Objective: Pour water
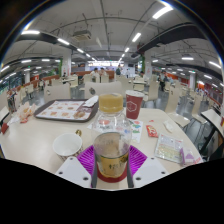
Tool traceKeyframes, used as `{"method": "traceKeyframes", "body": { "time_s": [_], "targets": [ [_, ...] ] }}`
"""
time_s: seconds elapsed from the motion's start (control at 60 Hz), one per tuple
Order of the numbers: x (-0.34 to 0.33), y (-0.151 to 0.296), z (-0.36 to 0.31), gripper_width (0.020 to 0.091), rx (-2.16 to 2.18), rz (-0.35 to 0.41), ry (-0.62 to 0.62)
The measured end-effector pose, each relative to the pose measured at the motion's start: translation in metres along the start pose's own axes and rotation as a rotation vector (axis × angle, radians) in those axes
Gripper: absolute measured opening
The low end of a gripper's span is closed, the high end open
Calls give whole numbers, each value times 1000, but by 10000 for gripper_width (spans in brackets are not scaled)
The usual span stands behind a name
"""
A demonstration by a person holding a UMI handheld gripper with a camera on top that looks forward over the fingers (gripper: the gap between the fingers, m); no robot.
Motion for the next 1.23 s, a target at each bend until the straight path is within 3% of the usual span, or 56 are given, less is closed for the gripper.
{"method": "traceKeyframes", "body": {
  "time_s": [0.1, 0.167, 0.233, 0.283, 0.35, 0.55, 0.883, 1.233],
  "targets": [
    [-4, -2, 2, 488, 17, -7, 4],
    [-7, -9, 6, 573, 36, -55, -10],
    [-16, -12, 6, 863, 50, -93, -27],
    [-28, -12, 6, 815, 64, -120, -40],
    [-46, -9, 1, 861, 82, -143, -56],
    [-122, -7, -34, 855, 123, -252, -113],
    [-219, 21, -118, 852, 129, -240, -142],
    [-237, 22, -145, 852, 123, -240, -160]
  ]
}}
Point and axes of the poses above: the point between the fingertips, and its own axes, seen from behind it with the camera up: z to the right, y up, x forward, the way the camera looks, the point moved 1 cm from there along -x, backward, against the way the camera looks, and after that the axes turned 9 degrees about y, right-handed, at the moved point
